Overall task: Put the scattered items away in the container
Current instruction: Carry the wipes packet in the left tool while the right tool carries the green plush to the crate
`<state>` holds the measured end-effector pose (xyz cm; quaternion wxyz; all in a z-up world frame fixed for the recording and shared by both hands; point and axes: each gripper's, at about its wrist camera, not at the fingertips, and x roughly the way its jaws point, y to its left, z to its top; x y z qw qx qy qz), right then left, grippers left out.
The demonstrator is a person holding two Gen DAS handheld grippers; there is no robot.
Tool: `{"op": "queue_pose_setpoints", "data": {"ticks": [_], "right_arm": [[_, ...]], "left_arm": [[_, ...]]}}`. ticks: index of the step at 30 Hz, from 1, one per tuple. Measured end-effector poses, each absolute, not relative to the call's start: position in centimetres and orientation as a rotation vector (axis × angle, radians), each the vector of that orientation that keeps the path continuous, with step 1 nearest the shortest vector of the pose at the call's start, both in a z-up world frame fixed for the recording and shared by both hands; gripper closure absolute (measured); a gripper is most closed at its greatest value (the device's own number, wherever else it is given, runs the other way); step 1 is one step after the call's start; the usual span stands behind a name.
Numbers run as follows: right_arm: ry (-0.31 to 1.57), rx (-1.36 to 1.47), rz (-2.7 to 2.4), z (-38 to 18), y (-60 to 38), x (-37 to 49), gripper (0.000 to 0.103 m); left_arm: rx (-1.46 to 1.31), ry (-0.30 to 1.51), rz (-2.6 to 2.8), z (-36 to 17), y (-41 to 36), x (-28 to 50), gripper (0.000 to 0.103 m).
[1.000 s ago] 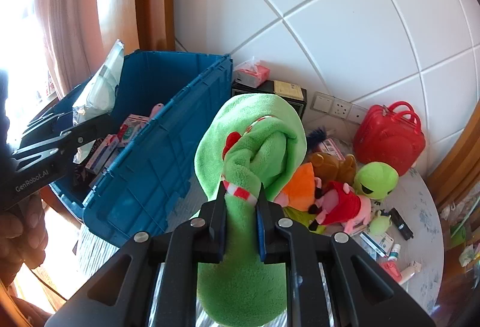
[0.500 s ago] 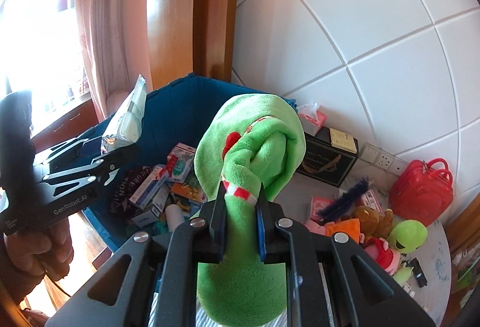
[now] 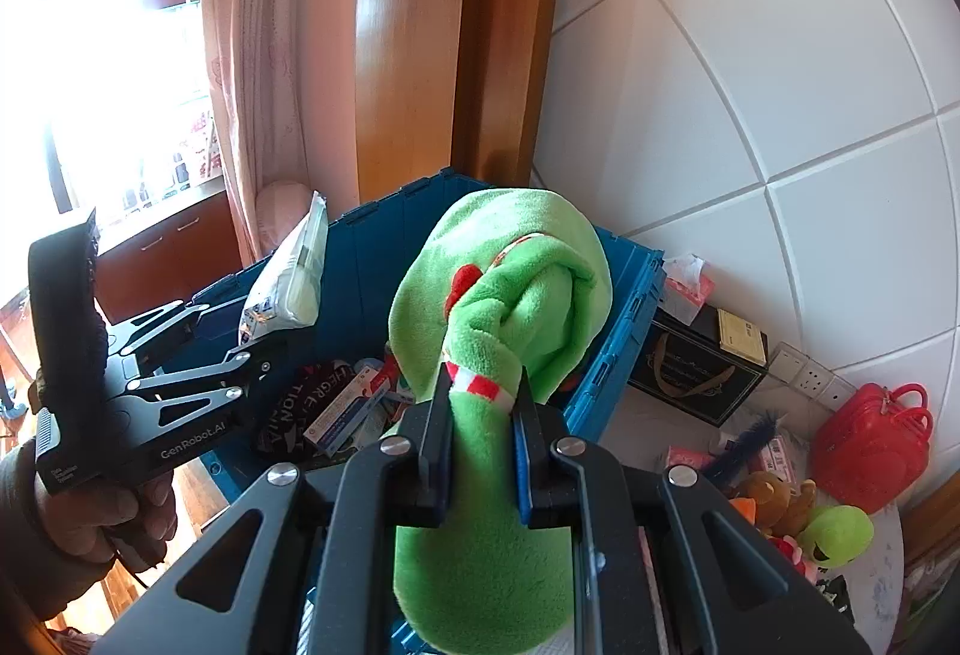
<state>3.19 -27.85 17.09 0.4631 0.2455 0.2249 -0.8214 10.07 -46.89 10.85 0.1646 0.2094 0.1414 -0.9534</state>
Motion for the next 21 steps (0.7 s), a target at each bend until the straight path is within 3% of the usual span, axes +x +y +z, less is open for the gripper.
{"op": "queue_pose_setpoints", "data": {"ticks": [21], "right_arm": [[0.561, 0.558, -1.972, 18.1, -32.6, 3.6, 0.088]], "left_arm": [[0.586, 0.444, -2.66, 9.9, -49.5, 10.8, 0.056]]}}
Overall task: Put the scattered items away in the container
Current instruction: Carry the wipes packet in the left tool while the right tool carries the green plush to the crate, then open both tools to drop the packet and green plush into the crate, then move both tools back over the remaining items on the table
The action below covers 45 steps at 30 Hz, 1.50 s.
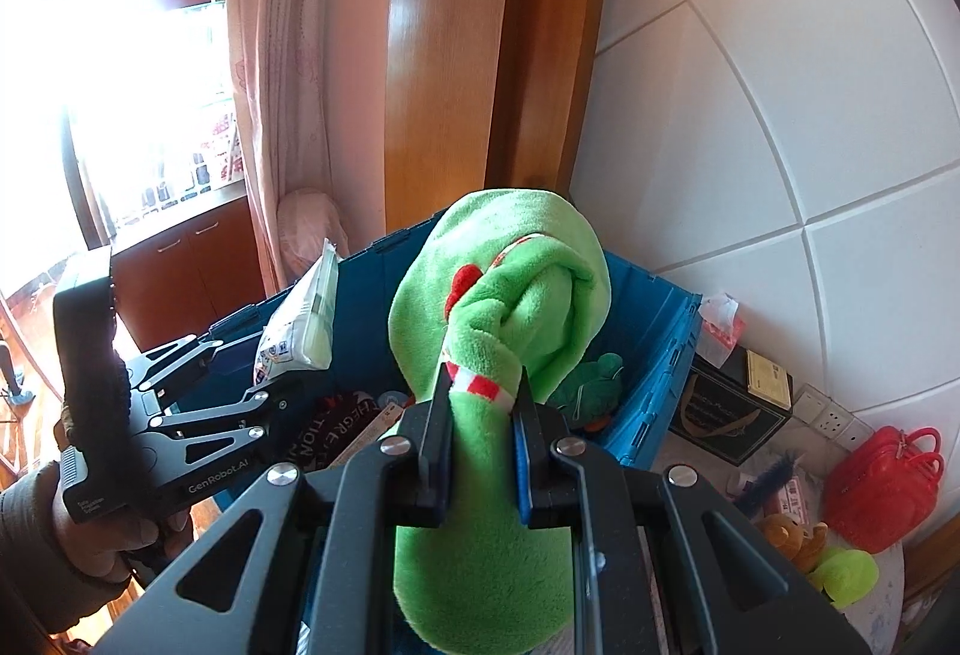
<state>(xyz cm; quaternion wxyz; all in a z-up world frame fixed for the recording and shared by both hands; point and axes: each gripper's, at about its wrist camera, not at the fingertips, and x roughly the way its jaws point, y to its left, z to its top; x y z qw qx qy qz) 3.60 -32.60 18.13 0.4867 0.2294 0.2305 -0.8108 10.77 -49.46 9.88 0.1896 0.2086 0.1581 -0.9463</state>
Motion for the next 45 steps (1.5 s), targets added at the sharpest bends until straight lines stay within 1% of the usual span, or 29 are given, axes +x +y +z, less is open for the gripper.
{"op": "queue_pose_setpoints", "data": {"ticks": [9, 11, 12, 13, 14, 15, 16, 24, 29, 38, 45], "right_arm": [[0.567, 0.594, -1.973, 17.2, -33.0, 3.1, 0.088], [0.561, 0.592, -1.977, 17.2, -33.0, 3.1, 0.086], [0.557, 0.595, -1.973, 17.2, -33.1, 2.9, 0.078], [0.563, 0.604, -1.977, 17.1, -33.2, 2.9, 0.061], [0.561, 0.611, -1.986, 16.9, -33.2, 2.7, 0.049], [0.556, 0.613, -2.006, 16.8, -33.2, 2.5, 0.018], [0.554, 0.614, -2.019, 16.8, -33.1, 2.3, 0.0], [0.529, 0.629, -2.043, 16.9, -32.4, 1.9, 0.0], [0.508, 0.635, -2.055, 16.9, -31.4, 1.6, 0.0], [0.465, 0.645, -2.096, 16.9, -28.3, 1.3, 0.0], [0.409, 0.68, -2.139, 16.5, -22.8, 0.5, 0.0]], "left_arm": [[0.595, 0.441, -2.659, 9.6, -50.0, 10.4, 0.055], [0.596, 0.44, -2.659, 9.6, -50.1, 10.3, 0.054], [0.598, 0.436, -2.659, 9.6, -50.1, 10.3, 0.051], [0.604, 0.427, -2.656, 9.6, -50.1, 10.1, 0.036], [0.601, 0.423, -2.647, 9.6, -50.1, 10.1, 0.023], [0.582, 0.425, -2.634, 9.7, -50.1, 10.3, 0.004], [0.551, 0.435, -2.62, 9.7, -50.2, 10.6, 0.0], [0.62, 0.49, -2.589, 8.5, -50.6, 10.2, 0.0], [0.644, 0.483, -2.588, 8.5, -49.7, 10.2, 0.0], [0.683, 0.417, -2.614, 8.9, -46.7, 9.7, 0.0], [0.731, 0.354, -2.646, 9.8, -41.8, 8.4, 0.0]]}}
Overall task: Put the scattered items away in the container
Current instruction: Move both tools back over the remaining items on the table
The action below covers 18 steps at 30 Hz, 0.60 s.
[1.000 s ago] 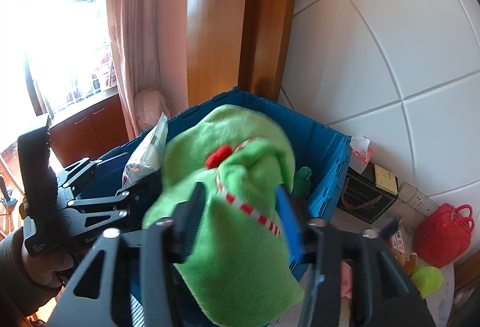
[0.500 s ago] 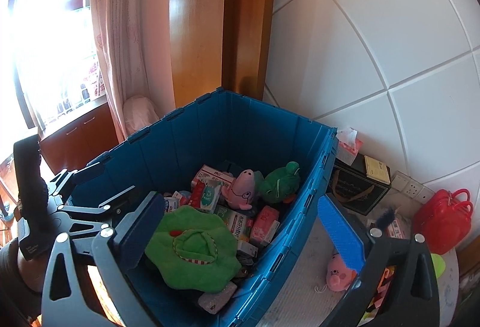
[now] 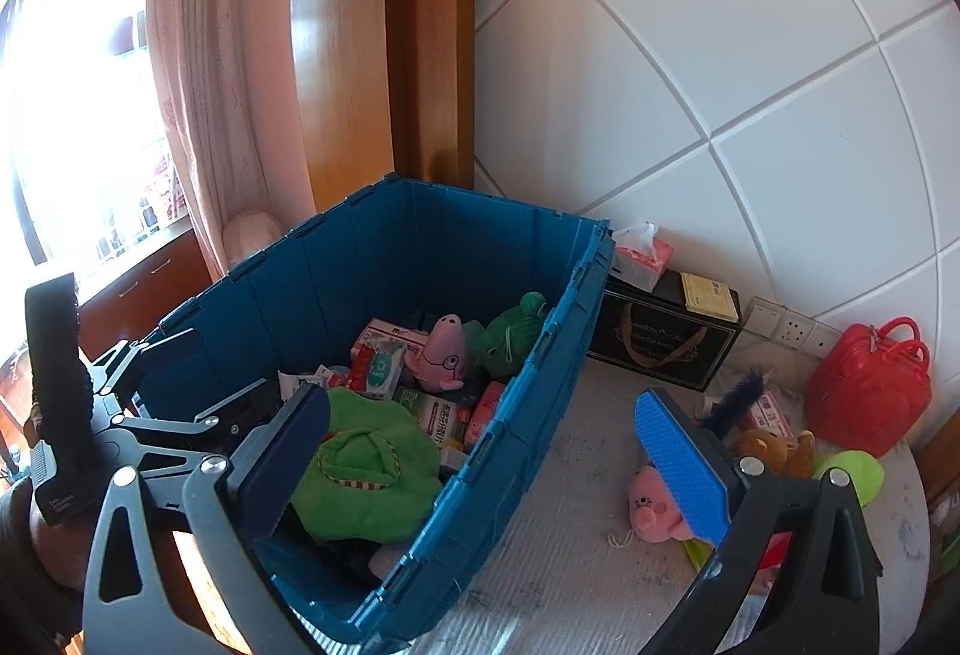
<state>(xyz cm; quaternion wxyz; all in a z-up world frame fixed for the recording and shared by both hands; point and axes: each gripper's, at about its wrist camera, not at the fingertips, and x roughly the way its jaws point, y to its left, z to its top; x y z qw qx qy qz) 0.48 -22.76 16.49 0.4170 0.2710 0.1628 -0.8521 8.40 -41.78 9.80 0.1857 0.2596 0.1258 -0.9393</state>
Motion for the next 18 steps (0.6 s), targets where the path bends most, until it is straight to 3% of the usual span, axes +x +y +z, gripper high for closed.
{"op": "queue_pose_setpoints", "data": {"ticks": [18], "right_arm": [[0.33, 0.76, -2.258, 16.0, -3.3, -3.6, 0.0]], "left_arm": [[0.817, 0.255, -2.754, 12.2, -23.5, 2.5, 0.0]]}}
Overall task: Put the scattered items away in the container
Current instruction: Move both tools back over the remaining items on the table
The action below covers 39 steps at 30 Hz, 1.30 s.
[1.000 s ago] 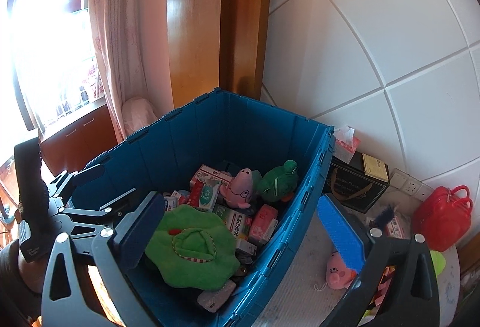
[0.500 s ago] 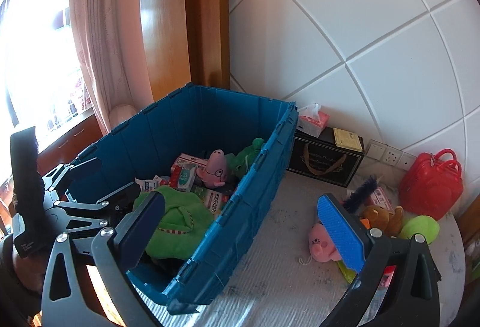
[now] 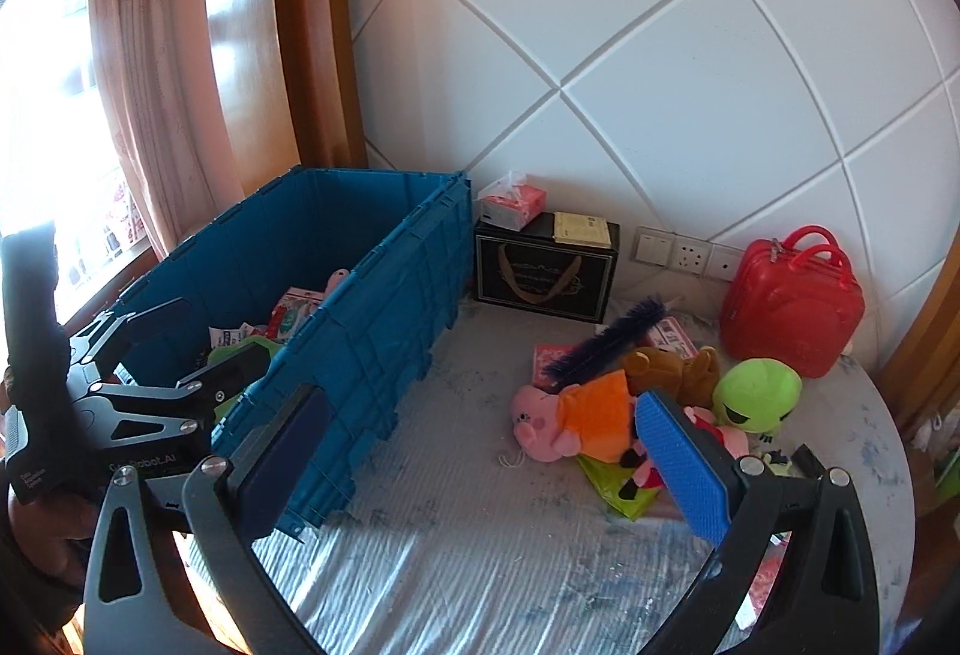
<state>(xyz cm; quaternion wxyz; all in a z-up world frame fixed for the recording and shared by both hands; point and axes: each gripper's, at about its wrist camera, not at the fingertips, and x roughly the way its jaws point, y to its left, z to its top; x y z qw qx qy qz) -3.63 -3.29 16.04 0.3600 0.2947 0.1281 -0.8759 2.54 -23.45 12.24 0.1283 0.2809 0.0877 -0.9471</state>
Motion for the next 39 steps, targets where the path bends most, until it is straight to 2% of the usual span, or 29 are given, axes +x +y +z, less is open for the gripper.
{"op": "queue_pose_setpoints", "data": {"ticks": [22, 33, 39], "right_arm": [[0.215, 0.863, -2.419, 14.1, 17.0, -7.0, 0.0], [0.174, 0.926, -2.461, 12.5, 22.2, -7.2, 0.0], [0.165, 0.932, -2.467, 12.3, 22.8, -6.8, 0.0]], "left_arm": [[0.982, 0.145, -2.882, 11.4, -3.6, -3.1, 0.0], [1.026, 0.17, -2.93, 11.5, 0.7, -4.0, 0.0], [0.96, 0.103, -2.944, 11.8, 2.1, -3.7, 0.0]]}}
